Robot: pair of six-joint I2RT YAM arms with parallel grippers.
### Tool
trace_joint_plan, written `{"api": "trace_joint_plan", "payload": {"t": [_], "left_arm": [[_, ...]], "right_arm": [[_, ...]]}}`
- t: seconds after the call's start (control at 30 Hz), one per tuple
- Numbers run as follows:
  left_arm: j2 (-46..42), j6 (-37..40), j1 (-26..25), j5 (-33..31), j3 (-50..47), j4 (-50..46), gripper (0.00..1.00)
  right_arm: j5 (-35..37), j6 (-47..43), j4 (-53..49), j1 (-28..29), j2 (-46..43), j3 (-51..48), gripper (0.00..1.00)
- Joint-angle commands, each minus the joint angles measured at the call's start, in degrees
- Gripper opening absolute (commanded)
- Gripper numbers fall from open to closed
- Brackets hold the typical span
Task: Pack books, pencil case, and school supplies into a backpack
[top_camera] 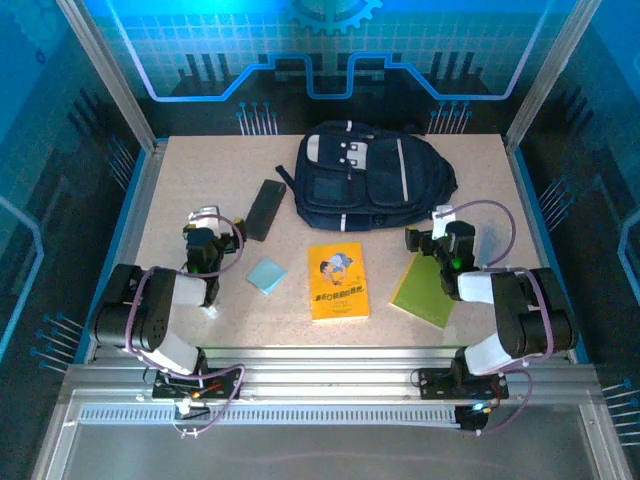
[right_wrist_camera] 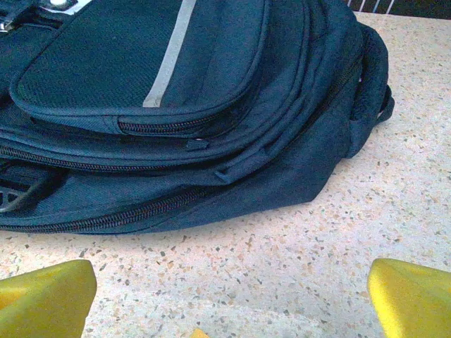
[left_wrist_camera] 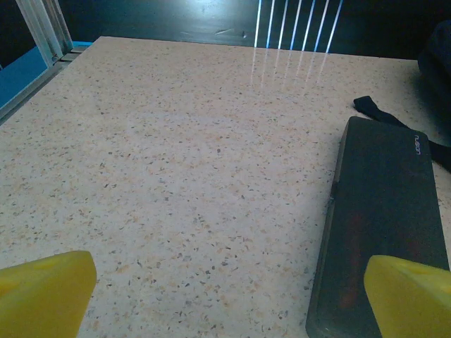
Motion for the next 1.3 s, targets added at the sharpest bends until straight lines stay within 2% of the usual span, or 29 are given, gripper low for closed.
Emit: {"api": "trace_joint_plan", "payload": {"t": [0.0, 0.8, 0.9, 1.0, 1.17, 1.27], "left_arm": [[0.3, 0.5, -0.2, 0.0, 0.9, -0.1, 0.99], [0.0, -0.2, 0.8, 1.1, 0.7, 0.1, 0.99], [-2.8, -0.2, 0.6, 1.5, 2.3, -5.4, 0.99], [-4.0, 0.0, 0.5, 1.2, 2.3, -6.3, 0.99], [-8.3, 0.6, -0.6, -2.0, 2.4, -9.7, 0.99], [-13.8, 1.6, -3.8, -6.1, 6.6, -20.0, 0.99]], "right_arm": [[-1.2, -1.0, 1.1, -0.4, 0.0, 1.2, 1.0], [-2.3, -0.8, 0.8, -0.8, -0.1, 1.3, 1.0], [-2.2, -0.9, 0.9, -0.9, -0.1, 1.3, 1.0], [-2.1, -0.9, 0.9, -0.8, -0.2, 1.5, 1.0], [-0.6, -1.0, -20.1, -0.1, -5.4, 11.7, 1.0], [-0.8, 0.3, -26.8, 0.2, -7.4, 16.5, 1.0]]}}
